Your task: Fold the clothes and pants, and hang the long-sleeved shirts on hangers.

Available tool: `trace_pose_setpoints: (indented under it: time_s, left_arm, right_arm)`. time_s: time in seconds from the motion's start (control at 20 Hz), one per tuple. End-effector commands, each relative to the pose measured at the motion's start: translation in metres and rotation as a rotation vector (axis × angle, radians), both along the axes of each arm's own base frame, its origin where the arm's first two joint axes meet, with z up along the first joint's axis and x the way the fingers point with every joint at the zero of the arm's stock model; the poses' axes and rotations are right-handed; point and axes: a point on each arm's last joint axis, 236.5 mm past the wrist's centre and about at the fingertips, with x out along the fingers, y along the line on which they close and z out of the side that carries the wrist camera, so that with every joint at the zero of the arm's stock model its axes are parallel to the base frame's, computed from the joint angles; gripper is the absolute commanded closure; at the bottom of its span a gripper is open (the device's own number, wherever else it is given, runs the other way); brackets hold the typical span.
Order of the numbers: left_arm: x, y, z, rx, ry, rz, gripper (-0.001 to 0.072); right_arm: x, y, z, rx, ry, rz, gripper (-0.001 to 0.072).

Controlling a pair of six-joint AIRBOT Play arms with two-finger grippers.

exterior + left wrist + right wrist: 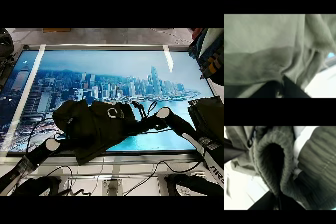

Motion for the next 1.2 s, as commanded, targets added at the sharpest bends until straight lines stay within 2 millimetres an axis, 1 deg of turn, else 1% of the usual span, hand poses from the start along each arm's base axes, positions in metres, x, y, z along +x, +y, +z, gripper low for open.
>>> trace_pose_setpoints:
  time_s: [0.0,0.1,0.2,0.3,0.35,0.45,0.6,0.7,0.75,0.8,0.85,0.9,0.95,1.0,1.05,1.1,1.15]
  left_arm:
    - [0.027,0.011,0.004,0.024,-0.092,0.079,0.069]
    - [0.028,0.011,0.005,0.026,-0.097,0.083,0.0691]
    - [0.035,0.013,0.007,0.029,-0.12,0.101,0.0693]
    - [0.057,0.019,0.02,0.031,-0.19,0.159,0.0695]
    - [0.072,0.025,0.03,0.028,-0.231,0.209,0.0696]
    - [0.108,0.044,0.048,0.032,-0.299,0.311,0.0698]
    - [0.16,0.068,0.061,0.061,-0.319,0.377,0.0698]
    - [0.197,0.072,0.076,0.068,-0.331,0.36,0.0698]
    - [0.215,0.073,0.086,0.077,-0.344,0.33,0.0698]
    - [0.233,0.076,0.105,0.084,-0.366,0.298,0.0698]
    - [0.25,0.085,0.131,0.089,-0.404,0.281,0.0698]
    - [0.265,0.1,0.163,0.099,-0.455,0.285,0.0698]
    - [0.278,0.123,0.202,0.113,-0.512,0.304,0.0698]
    - [0.285,0.149,0.239,0.134,-0.555,0.33,0.0698]
    - [0.287,0.174,0.274,0.159,-0.591,0.354,0.0698]
    - [0.284,0.2,0.31,0.187,-0.63,0.381,0.0698]
    - [0.278,0.22,0.341,0.206,-0.665,0.404,0.0698]
  right_arm:
    - [0.028,-0.005,-0.004,-0.03,-0.087,-0.083,0.0677]
    - [0.057,-0.016,-0.01,-0.075,-0.15,-0.19,0.0678]
    - [0.085,-0.027,-0.011,-0.095,-0.185,-0.332,0.0679]
    - [0.12,-0.04,-0.005,-0.105,-0.283,-0.456,0.068]
    - [0.135,-0.046,0.0,-0.1,-0.322,-0.519,0.068]
    - [0.164,-0.053,0.013,-0.091,-0.392,-0.596,0.0681]
    - [0.213,-0.047,0.037,-0.069,-0.481,-0.633,0.0682]
    - [0.246,-0.039,0.057,-0.051,-0.544,-0.626,0.0681]
    - [0.263,-0.039,0.07,-0.055,-0.597,-0.614,0.0681]
    - [0.276,-0.045,0.088,-0.057,-0.649,-0.611,0.0681]
    - [0.289,-0.06,0.112,-0.053,-0.698,-0.628,0.0681]
    - [0.3,-0.078,0.137,-0.042,-0.727,-0.649,0.0681]
    - [0.31,-0.104,0.166,-0.029,-0.754,-0.677,0.0681]
    - [0.316,-0.131,0.194,-0.017,-0.77,-0.711,0.0681]
    - [0.317,-0.165,0.225,-0.008,-0.785,-0.759,0.0681]
    - [0.313,-0.195,0.254,-0.009,-0.807,-0.791,0.0681]
    - [0.303,-0.222,0.285,-0.023,-0.838,-0.804,0.0681]
